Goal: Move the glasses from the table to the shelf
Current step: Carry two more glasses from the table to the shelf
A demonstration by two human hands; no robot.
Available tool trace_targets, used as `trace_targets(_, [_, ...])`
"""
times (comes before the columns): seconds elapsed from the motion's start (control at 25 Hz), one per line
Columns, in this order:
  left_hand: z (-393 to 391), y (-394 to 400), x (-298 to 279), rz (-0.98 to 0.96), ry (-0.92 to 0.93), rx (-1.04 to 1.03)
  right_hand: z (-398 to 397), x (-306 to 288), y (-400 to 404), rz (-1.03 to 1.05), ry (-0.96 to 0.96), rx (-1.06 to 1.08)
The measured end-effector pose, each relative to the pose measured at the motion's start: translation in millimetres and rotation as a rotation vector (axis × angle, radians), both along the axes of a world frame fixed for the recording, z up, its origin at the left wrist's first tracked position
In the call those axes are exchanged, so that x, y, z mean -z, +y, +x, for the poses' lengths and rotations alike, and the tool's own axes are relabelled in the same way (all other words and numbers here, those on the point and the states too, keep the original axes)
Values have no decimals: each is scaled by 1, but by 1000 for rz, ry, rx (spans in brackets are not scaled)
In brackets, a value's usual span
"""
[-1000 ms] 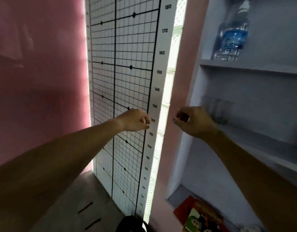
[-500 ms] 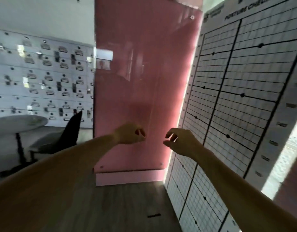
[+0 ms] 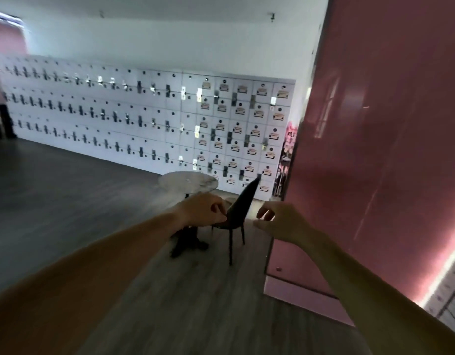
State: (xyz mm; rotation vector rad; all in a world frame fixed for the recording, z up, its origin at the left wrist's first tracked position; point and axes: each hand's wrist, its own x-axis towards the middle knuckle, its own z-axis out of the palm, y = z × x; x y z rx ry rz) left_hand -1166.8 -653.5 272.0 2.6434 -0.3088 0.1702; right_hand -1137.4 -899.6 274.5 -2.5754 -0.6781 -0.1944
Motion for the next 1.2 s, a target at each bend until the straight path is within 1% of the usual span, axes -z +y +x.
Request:
trace_targets(0.16, [15,77,8,33,-19,-144,42,5,79,26,52,-159])
trace_targets(0.32, [55,124,16,48,-14,-221,99,11,128,14,82,-198])
trace_targets(0.64, [215,172,24,36,-23,-286,272,18,179,20,107,-214])
trace_targets(0.8, [290,200,25,-2,-28,-325,361,12,208,11,54,-236])
trace_targets(0.92, [332,224,30,-14,-15,-354,411,19,236,-9,40,-271])
trace_targets(1.08, [400,271,45,-43,22,-385,482,36,283,-28,80,-320])
trace_targets(1.2, [459,314,58,-25,13,-382,540,45,324,-12,117,-285])
